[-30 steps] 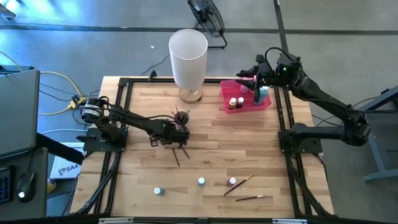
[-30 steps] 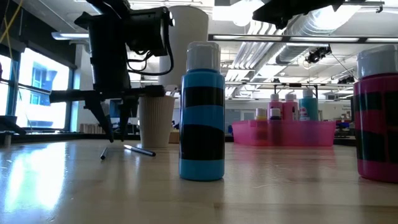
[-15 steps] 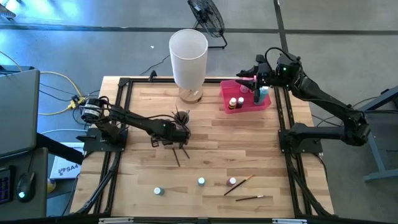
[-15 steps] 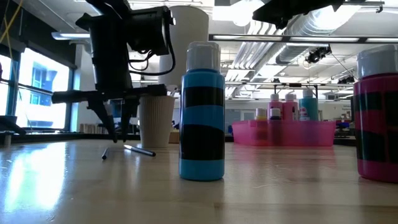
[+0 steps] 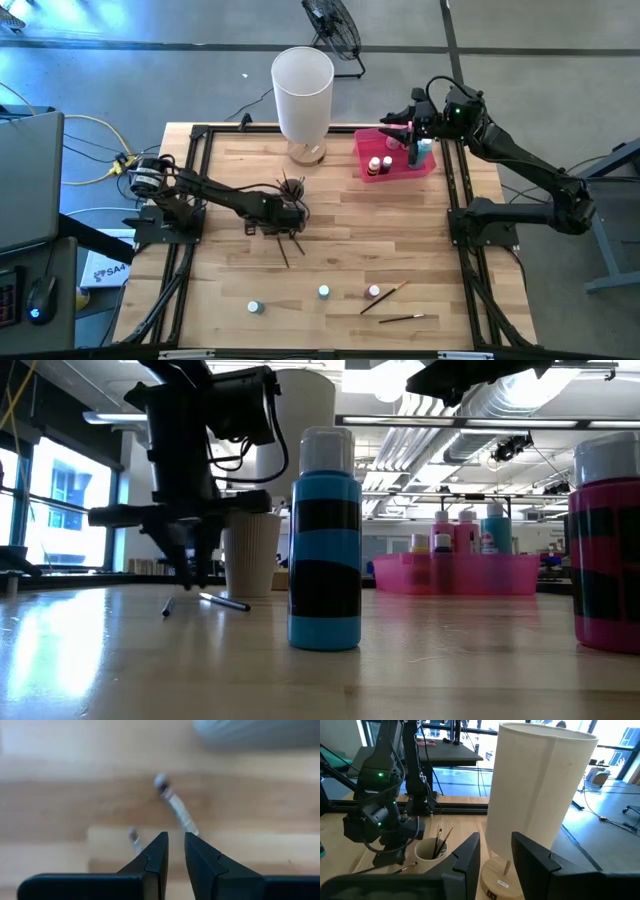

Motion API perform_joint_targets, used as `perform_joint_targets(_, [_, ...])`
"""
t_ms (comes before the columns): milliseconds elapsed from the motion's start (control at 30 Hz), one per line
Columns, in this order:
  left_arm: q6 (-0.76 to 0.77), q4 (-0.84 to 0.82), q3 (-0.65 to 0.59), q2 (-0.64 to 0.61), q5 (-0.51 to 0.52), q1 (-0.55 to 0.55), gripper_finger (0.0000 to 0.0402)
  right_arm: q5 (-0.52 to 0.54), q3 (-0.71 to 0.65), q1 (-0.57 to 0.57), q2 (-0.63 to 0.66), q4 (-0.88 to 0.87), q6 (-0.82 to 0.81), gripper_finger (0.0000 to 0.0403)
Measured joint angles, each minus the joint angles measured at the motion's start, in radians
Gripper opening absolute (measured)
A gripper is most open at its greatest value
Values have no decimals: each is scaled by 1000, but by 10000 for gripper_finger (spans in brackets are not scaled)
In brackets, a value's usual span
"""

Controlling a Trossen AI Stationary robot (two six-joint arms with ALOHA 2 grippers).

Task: Pick & Place Paint Supplies
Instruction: Put the silver eyeshadow brush into the white cup

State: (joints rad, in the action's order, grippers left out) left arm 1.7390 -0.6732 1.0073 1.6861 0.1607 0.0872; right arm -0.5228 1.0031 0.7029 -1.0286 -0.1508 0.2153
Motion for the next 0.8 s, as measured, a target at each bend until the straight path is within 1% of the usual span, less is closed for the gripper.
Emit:
perform_joint_targets(67, [26, -28, 0, 0, -70, -3, 60, 0, 0, 0, 0, 0, 0, 105])
perform_joint_targets(133, [51, -65, 0, 0, -102, -4, 60, 0, 0, 0, 0, 0, 0, 105])
perform_joint_targets(233, [78, -97, 0, 0, -74, -4, 60, 0, 0, 0, 0, 0, 0, 105])
perform_joint_targets(433, [102, -95, 0, 0, -15, -4, 60, 0, 0, 0, 0, -1, 0, 105])
perform_joint_targets(800, [119, -96, 0, 0, 33, -4, 61, 0, 0, 0, 0, -3, 0, 105])
